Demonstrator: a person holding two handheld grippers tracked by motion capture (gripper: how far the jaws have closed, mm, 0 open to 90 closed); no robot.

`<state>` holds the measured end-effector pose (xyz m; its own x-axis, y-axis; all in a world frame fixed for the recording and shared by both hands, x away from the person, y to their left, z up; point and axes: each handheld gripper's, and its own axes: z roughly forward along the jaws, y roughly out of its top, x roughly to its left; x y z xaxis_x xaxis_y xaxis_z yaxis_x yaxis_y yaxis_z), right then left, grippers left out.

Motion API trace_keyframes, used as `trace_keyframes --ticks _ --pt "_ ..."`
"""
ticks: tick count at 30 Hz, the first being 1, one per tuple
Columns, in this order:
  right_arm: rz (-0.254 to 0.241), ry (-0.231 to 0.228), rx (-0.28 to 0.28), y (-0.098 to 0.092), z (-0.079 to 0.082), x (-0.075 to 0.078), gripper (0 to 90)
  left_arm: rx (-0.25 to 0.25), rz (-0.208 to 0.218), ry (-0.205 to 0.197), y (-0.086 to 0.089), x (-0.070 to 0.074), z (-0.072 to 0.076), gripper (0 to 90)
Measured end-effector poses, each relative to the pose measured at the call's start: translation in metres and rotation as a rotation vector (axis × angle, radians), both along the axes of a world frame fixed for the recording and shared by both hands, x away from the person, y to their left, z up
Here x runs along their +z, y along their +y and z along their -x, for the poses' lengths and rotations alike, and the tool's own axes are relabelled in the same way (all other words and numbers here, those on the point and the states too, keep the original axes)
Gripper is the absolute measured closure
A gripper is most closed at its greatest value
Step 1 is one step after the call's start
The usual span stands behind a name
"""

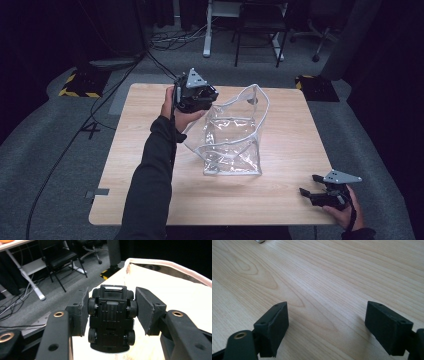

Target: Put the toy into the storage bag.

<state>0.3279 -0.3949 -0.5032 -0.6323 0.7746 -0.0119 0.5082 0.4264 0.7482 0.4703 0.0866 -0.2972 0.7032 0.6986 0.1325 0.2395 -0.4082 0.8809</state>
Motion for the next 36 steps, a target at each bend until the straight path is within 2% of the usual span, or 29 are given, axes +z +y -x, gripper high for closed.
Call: trace_keyframes --ticks 7,8,9,13,15,16,17,19,20,21,24,30,33,36 --pt "0.0 0.0 -0.001 0.0 0.0 0.0 19.3 -0.029 -0.017 0.013 -0.018 -0.003 0.002 47.6" --pt "0.002 -0.001 0.001 0.0 0.0 0.0 19.3 -0.046 -0.048 0.014 -0.022 -0.002 0.002 47.6" --pt "0.0 0.0 -0.001 0.0 0.0 0.0 19.3 -0.056 -0.059 0.013 -0.024 -0.002 0.003 47.6" --pt "0.0 0.0 0.0 0.0 0.0 0.0 19.3 -0.09 -0.077 0.016 -0.033 -0.003 0.005 47.6" --pt "0.0 0.001 -0.001 0.0 0.0 0.0 19.3 -0.122 -0.128 0.03 -0.042 -0.003 0.007 47.6" --pt "0.0 0.0 -0.001 0.0 0.0 0.0 19.3 -0.134 -0.167 0.023 -0.044 -0.004 0.007 47.6" --pt "0.0 0.0 0.0 0.0 0.0 0.0 19.3 -0.146 -0.185 0.03 -0.047 -0.004 0.008 47.6" --pt "-0.001 0.001 0.0 0.0 0.0 0.0 19.3 -0.16 -0.192 0.035 -0.05 -0.006 0.008 47.6" --pt "0.0 0.001 0.001 0.0 0.0 0.0 19.3 -0.179 -0.22 0.04 -0.053 -0.007 0.008 47.6" --pt "0.0 0.001 0.002 0.0 0.0 0.0 19.3 -0.189 -0.221 0.055 -0.054 -0.007 0.009 47.6" --pt "-0.001 0.001 0.0 0.0 0.0 0.0 19.3 -0.209 -0.232 0.065 -0.056 -0.008 0.009 47.6" --pt "-0.001 0.002 0.004 0.0 -0.001 0.0 19.3 -0.264 -0.302 0.098 -0.063 -0.013 0.008 47.5" --pt "-0.001 0.003 0.004 0.0 -0.001 0.0 19.3 -0.282 -0.306 0.116 -0.066 -0.015 0.008 47.5" --pt "0.0 0.002 0.005 0.0 -0.001 0.0 19.2 -0.285 -0.344 0.107 -0.07 -0.018 0.009 47.5"
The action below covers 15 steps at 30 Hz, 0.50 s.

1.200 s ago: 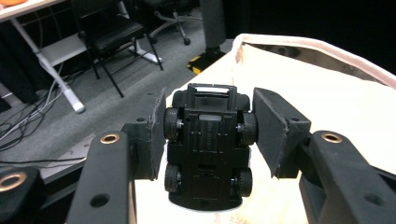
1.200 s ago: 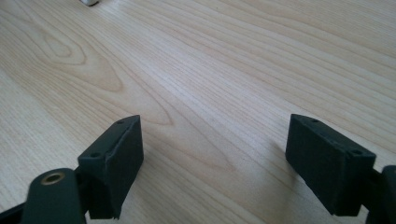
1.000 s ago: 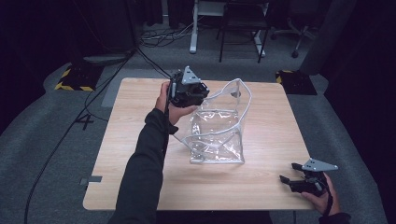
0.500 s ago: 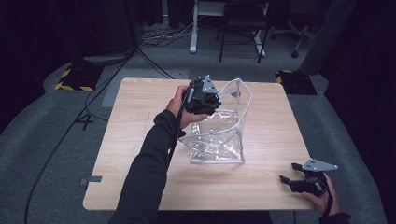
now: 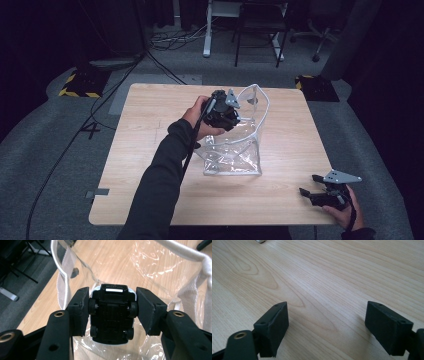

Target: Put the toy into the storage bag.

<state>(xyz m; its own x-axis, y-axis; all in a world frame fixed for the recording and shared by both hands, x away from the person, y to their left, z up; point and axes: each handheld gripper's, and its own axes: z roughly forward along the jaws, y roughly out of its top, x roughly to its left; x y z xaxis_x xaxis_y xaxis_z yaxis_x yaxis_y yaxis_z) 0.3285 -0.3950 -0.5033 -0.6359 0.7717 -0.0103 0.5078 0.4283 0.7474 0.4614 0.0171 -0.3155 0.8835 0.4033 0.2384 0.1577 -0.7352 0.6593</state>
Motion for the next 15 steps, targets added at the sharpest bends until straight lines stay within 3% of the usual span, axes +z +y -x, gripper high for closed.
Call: trace_keyframes --ticks 15 --pt "0.0 0.002 -0.001 0.0 0.0 0.0 19.2 -0.032 -0.082 0.062 -0.008 -0.014 0.004 47.4"
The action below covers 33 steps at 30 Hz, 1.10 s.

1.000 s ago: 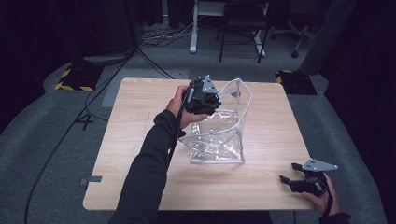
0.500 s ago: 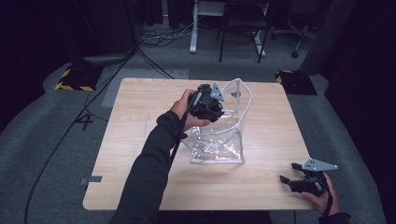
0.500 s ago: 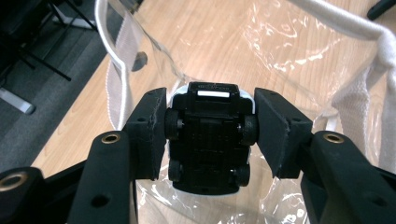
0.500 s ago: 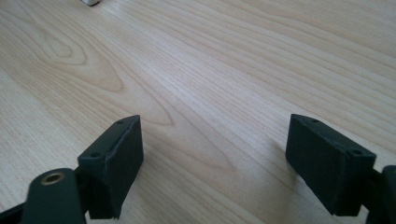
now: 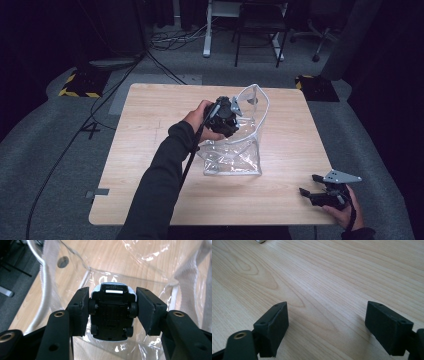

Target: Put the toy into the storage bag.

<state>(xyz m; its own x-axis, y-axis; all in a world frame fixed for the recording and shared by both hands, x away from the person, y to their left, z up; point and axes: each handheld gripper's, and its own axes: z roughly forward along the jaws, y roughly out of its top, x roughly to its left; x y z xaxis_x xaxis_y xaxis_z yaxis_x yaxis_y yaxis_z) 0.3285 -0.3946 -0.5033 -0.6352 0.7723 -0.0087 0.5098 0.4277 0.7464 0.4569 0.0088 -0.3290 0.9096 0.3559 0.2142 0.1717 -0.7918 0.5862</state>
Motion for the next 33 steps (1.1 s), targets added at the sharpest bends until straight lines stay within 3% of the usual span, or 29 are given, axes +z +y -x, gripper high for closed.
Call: trace_keyframes --ticks 1,2,4,6,7,10,14,18,20,24,25,28,30,33 --pt "0.0 0.0 0.0 0.0 0.0 0.0 19.1 -0.029 -0.047 0.001 0.001 0.001 -0.002 47.4" --pt "0.0 0.0 0.0 0.0 0.0 0.0 19.1 -0.035 -0.06 -0.009 0.001 0.001 -0.001 47.4" --pt "0.0 0.0 0.0 0.0 0.0 0.0 19.2 -0.038 -0.057 0.005 0.001 0.001 -0.001 47.4" --pt "0.001 -0.001 0.001 0.0 0.0 0.0 19.1 -0.053 -0.083 0.021 0.0 0.0 0.0 47.4" --pt "0.0 -0.001 0.001 0.0 0.0 0.0 19.0 -0.056 -0.09 0.01 -0.001 0.0 0.001 47.4" --pt "0.001 -0.001 0.002 0.0 0.0 0.0 19.0 -0.045 -0.098 0.032 -0.001 0.0 0.003 47.4" --pt "0.001 -0.001 0.002 0.0 0.0 0.0 19.1 -0.082 -0.108 0.039 -0.002 -0.003 0.004 47.4" --pt "0.0 0.0 0.001 0.0 0.0 0.0 19.0 -0.09 -0.146 0.069 -0.002 -0.007 0.006 47.4" --pt "0.001 -0.001 0.001 0.0 0.0 0.0 19.0 -0.092 -0.148 0.079 -0.001 -0.009 0.007 47.3" --pt "0.001 0.0 0.001 0.0 0.0 0.0 19.1 -0.107 -0.151 0.058 0.001 -0.009 0.008 47.3" --pt "0.001 -0.001 0.002 0.0 0.0 0.0 19.0 -0.106 -0.151 0.075 0.003 -0.008 0.01 47.3" --pt "0.001 -0.002 0.002 0.0 0.0 0.0 19.0 -0.116 -0.151 0.049 0.003 -0.007 0.011 47.3" --pt "0.0 -0.001 0.001 0.0 0.0 0.0 19.0 -0.095 -0.153 0.065 0.005 -0.007 0.012 47.2" --pt "0.001 -0.001 0.002 0.0 0.0 0.0 19.1 -0.11 -0.161 0.049 0.006 -0.008 0.011 47.2"
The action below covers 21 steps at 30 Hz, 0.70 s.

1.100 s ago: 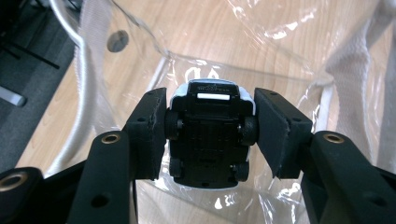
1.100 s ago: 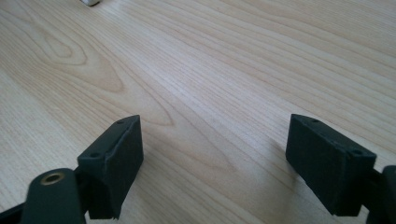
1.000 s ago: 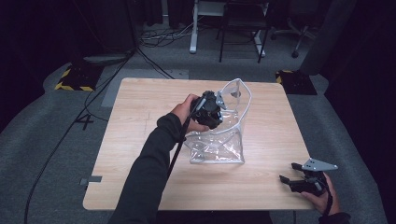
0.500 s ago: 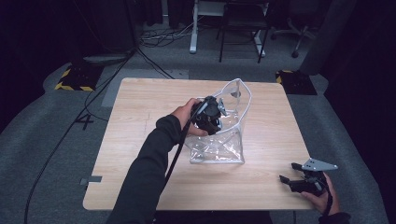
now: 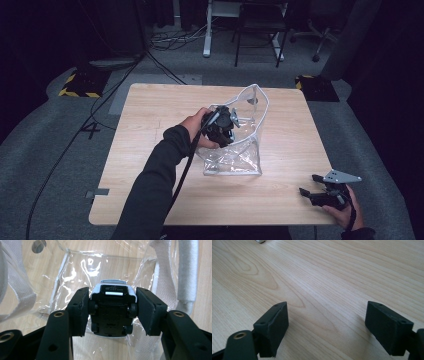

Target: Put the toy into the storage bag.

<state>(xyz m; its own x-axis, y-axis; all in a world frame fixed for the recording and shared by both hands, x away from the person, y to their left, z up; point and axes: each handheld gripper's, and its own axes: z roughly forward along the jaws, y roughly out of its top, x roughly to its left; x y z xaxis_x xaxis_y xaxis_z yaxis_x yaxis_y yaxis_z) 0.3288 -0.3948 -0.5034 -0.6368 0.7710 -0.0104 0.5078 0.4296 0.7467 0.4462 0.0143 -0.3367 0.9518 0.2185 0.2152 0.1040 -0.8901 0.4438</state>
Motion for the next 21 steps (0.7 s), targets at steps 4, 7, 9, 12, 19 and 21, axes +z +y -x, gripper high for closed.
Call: trace_keyframes --ticks 4,7,9,12,19,21 --pt "-0.001 0.001 -0.001 0.0001 0.0001 0.0 19.1 0.022 0.012 -0.001 0.0008 -0.0029 -0.0007 46.9" --pt "0.0 0.0 0.0 0.0 0.0 0.0 19.1 0.05 0.009 0.029 0.003 -0.0042 -0.0003 46.5" --pt "0.0 0.0 -0.001 0.0001 0.0001 0.0 19.0 0.053 0.008 0.034 0.0041 -0.0059 -0.0011 45.9" --pt "-0.001 0.001 -0.002 0.0002 0.0002 0.0001 19.0 0.056 0.04 0.034 0.0058 -0.0061 -0.0014 46.5" --pt "0.0 0.0 -0.001 0.0001 0.0 0.0 19.0 0.053 0.039 0.027 0.005 -0.0044 -0.0017 45.8" --pt "0.0 0.001 -0.001 0.0001 0.0 0.0 19.0 0.057 0.046 0.021 0.0049 -0.0039 -0.0022 45.4"
